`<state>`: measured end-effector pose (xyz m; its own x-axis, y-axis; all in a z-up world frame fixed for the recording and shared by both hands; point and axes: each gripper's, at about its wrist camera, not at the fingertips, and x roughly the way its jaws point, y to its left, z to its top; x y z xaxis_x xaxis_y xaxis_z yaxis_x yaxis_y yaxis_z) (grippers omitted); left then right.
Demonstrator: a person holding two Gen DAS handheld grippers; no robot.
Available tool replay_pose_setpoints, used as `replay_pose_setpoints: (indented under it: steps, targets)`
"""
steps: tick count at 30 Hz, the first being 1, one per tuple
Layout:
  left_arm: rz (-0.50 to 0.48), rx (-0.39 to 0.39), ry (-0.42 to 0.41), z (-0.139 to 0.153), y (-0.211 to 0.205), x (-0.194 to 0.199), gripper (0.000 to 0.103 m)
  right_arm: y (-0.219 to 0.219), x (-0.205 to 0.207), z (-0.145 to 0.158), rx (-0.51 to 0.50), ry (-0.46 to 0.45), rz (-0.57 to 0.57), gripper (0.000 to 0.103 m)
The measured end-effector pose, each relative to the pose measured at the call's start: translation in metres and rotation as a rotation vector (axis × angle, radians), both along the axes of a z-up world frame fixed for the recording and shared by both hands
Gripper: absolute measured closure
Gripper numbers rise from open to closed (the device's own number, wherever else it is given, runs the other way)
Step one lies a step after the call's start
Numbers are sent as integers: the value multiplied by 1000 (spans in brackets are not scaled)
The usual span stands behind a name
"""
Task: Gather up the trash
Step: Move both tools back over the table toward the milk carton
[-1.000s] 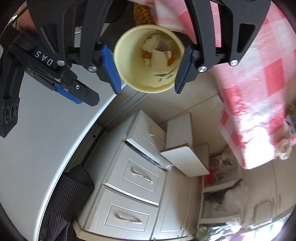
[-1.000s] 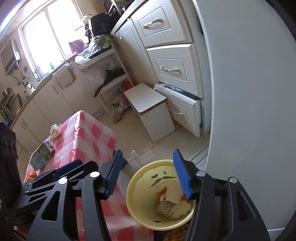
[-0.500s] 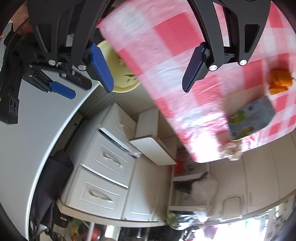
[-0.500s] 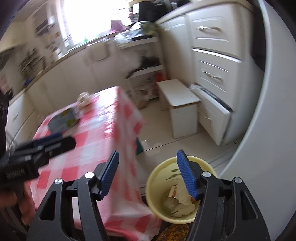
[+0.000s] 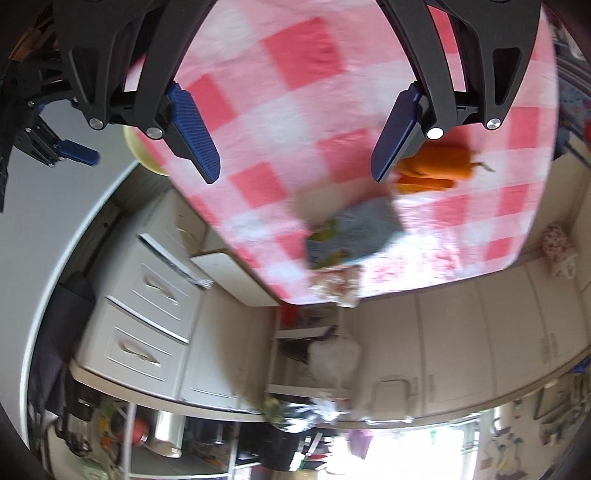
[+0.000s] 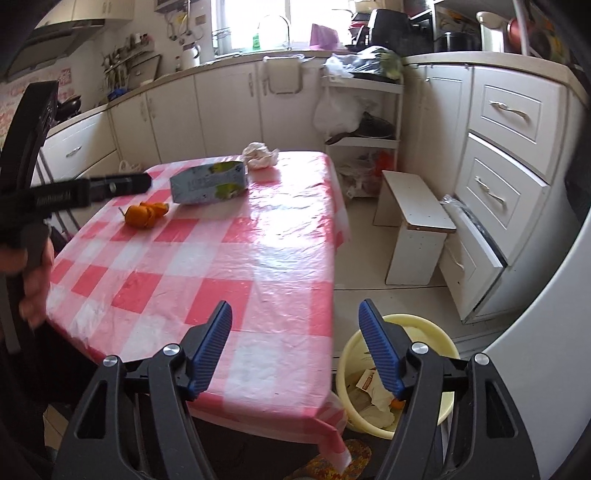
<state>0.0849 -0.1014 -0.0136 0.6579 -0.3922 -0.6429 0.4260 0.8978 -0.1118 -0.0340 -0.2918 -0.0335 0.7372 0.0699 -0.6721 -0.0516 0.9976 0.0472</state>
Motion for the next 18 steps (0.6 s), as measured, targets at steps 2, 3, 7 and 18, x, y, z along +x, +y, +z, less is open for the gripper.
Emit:
replay_pose_setpoints:
  steps: [2,3,7,18]
  targets:
    - [30,17,-9,3,17,10,21,3,2,-2,3,10,7,34]
    - [47,27,-12,4,28,16,21,6,3,-3,5,15,12,34]
    - [90,76,0,2,54,39,19,19,8,-7,-10,24,47,33]
    - [64,293,112,-50,58,73,19,37,18,-16,-27,55,96,33]
